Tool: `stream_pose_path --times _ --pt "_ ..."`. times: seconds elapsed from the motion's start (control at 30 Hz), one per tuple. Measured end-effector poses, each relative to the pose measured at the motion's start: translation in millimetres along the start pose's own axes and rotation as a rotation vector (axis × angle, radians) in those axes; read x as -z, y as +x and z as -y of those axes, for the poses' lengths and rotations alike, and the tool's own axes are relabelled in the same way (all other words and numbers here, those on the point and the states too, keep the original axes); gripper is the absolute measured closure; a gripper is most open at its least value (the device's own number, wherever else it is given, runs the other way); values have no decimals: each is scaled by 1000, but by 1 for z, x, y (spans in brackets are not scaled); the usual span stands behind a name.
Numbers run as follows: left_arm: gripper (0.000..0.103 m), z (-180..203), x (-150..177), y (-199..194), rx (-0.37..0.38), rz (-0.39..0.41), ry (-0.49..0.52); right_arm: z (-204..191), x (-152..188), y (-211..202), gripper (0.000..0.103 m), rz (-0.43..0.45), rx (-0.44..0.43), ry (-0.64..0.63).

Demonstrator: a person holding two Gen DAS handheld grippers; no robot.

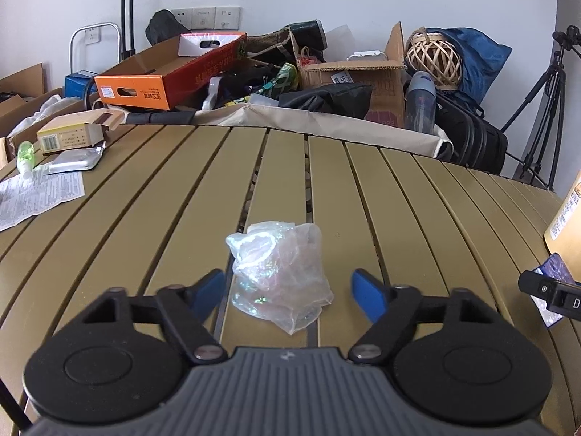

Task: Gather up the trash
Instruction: 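Close the left tool on the clear plastic bag while the right tool holds the blue box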

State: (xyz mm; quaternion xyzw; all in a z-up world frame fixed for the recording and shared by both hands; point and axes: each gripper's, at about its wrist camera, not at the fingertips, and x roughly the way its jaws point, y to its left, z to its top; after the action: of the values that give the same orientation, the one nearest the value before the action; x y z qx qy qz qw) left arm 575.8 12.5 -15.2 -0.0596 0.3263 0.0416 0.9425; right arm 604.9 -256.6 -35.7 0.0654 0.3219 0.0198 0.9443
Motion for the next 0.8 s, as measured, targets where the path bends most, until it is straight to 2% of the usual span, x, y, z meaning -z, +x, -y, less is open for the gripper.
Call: stream_pose_path --times 0.07,0.13,0.17,0.23,0.5,0.8 --pt "48 -1 0 2 5 -10 0 0 0 0 17 3 0 1" --pt "55 -3 0 4 6 -18 -8 0 0 0 17 5 -2 4" --pt "61 -4 0 5 9 -19 -11 0 0 -1 17 6 -3 6" --pt "66 -5 1 5 17 -19 -17 0 1 -2 17 9 -3 8" --pt "70 -7 0 -1 24 6 -23 -1 0 -4 17 18 -13 12" --pt "71 -3 -2 -21 27 82 -15 0 2 -16 17 35 -29 12"
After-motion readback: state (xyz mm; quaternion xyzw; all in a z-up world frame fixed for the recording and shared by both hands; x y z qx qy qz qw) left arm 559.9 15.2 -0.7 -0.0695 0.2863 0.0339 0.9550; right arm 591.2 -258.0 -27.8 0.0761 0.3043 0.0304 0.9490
